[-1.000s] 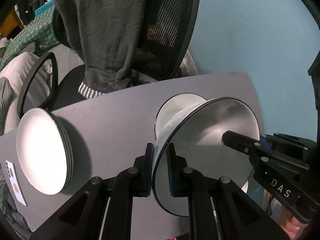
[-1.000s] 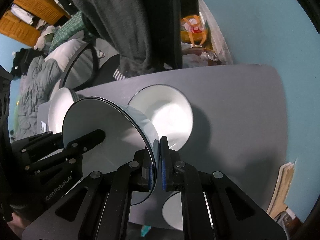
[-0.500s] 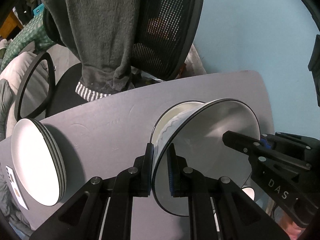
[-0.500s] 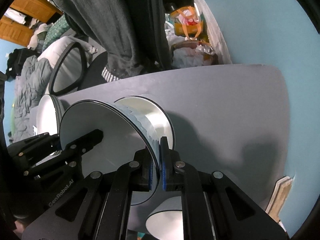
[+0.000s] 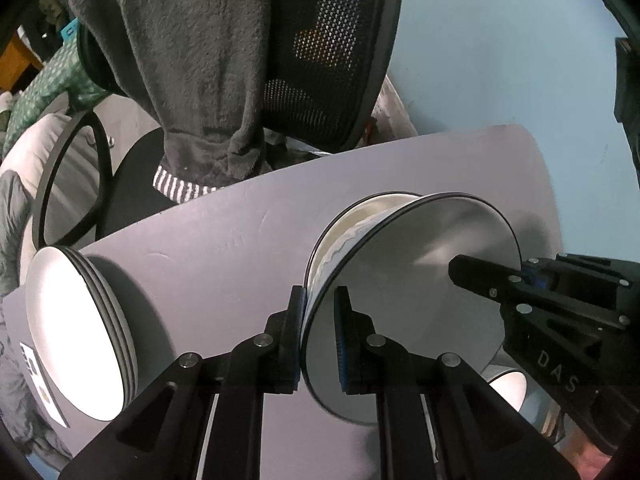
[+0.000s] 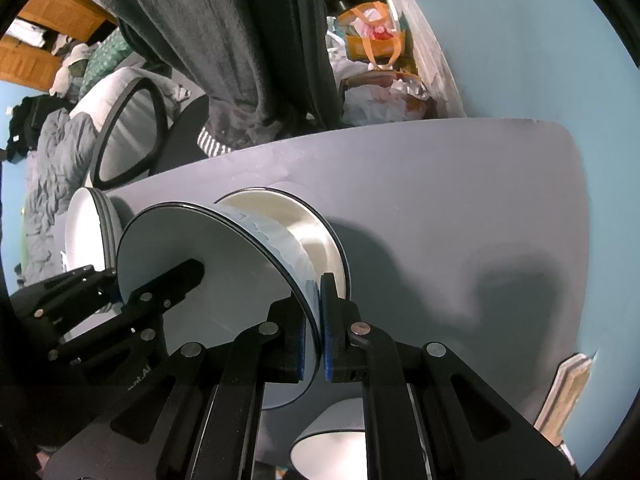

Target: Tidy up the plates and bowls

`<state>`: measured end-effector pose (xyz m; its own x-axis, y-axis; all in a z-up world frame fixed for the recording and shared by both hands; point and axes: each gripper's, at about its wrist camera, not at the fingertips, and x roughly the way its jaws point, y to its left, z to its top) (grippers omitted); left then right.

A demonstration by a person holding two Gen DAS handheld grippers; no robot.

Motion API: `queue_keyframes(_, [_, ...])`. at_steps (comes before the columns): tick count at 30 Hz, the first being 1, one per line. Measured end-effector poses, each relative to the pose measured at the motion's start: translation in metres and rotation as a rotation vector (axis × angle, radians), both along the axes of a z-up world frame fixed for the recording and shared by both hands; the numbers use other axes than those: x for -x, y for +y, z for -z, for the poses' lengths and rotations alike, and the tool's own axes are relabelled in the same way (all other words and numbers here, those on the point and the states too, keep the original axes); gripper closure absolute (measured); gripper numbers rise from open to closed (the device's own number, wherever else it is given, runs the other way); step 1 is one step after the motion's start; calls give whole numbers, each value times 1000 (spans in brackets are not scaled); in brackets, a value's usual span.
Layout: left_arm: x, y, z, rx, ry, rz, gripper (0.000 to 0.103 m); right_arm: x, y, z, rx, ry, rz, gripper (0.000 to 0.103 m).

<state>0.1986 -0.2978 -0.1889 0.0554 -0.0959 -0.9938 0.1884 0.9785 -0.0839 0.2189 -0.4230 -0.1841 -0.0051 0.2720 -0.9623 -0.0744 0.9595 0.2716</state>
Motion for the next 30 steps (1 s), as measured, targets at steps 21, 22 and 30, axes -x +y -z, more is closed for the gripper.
queue_keyframes(21, [5, 15, -7, -3, 2, 2, 71, 4, 2, -6, 56, -15, -10, 77])
queue_keyframes(22, [6, 15, -8, -2, 0, 0, 71, 5, 2, -8, 77, -27, -8, 71])
queue_keyframes(30, [16, 19, -27, 37, -22, 3, 71, 14, -3, -17, 67, -39, 14, 70])
